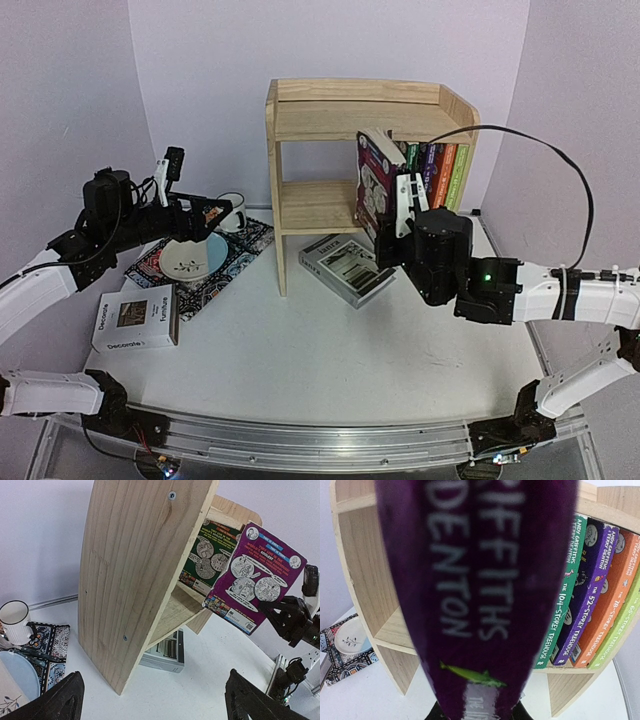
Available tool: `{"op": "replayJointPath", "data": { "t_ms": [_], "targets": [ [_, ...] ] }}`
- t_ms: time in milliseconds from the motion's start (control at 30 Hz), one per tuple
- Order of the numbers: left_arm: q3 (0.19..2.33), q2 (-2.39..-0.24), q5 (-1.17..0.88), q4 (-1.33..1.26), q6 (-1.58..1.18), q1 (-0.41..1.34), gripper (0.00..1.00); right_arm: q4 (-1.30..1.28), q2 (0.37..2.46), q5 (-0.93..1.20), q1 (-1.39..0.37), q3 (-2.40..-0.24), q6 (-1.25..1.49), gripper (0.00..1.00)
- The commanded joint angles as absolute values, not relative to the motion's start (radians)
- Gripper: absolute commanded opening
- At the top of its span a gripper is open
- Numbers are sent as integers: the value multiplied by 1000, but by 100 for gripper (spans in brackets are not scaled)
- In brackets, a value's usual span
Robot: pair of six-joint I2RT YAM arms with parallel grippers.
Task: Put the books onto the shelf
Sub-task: Place the book on the shelf.
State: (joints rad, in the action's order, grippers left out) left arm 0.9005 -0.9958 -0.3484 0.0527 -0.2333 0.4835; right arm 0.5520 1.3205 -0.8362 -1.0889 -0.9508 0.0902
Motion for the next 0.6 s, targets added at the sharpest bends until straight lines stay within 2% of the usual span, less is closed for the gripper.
{"op": "replayJointPath", "data": {
  "t_ms": [0, 567],
  "targets": [
    [932, -995, -371, 34, -219, 483, 99, 629, 1306, -884, -1080, -999, 99, 0],
    [926, -983, -373, 34, -224, 483, 99, 690, 1323, -870, -1056, -911, 141, 0]
  ]
}}
